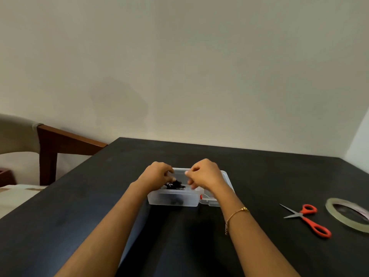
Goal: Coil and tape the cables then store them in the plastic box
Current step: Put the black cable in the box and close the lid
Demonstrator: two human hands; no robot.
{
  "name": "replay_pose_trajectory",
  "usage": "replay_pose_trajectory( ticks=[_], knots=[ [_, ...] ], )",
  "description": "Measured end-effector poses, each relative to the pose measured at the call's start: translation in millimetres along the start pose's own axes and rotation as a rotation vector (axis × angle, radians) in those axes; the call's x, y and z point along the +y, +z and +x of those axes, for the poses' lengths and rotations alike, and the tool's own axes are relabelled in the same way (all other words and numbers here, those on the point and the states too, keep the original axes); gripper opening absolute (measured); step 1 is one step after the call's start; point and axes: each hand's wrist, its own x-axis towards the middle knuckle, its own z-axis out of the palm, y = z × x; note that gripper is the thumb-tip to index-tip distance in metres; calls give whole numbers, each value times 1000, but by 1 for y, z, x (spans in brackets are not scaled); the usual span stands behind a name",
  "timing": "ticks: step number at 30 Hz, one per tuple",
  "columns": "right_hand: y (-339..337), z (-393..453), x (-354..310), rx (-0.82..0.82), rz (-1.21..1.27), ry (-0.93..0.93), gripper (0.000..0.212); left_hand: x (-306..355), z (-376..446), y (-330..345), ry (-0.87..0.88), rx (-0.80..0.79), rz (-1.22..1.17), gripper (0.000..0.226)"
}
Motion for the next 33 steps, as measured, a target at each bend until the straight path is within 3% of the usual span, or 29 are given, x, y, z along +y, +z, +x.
replay_pose_trajectory(
  ticks=[3,5,7,10,20,24,28,33],
  knots=[
    [-15,-15,28,244,-83,91,14,17,-12,5,31,309,-4,27],
    [-18,-24,47,296,-219,222,24,38,-19,9,63,453,-62,27],
    [-15,-35,62,253,-329,316,36,64,-26,15,121,448,-122,26],
    [-10,-45,76,262,-364,337,39,97,-30,36,250,351,-90,25],
    [-18,-37,100,551,-9,381,5,132,-20,71,185,283,-104,27],
    [-25,-34,111,691,33,367,7,128,-16,66,163,322,-186,30],
    [-44,-36,103,847,234,263,10,120,-9,50,107,447,-444,30],
    [-43,-29,68,696,243,-40,12,87,-8,8,-228,740,-870,38]
  ],
)
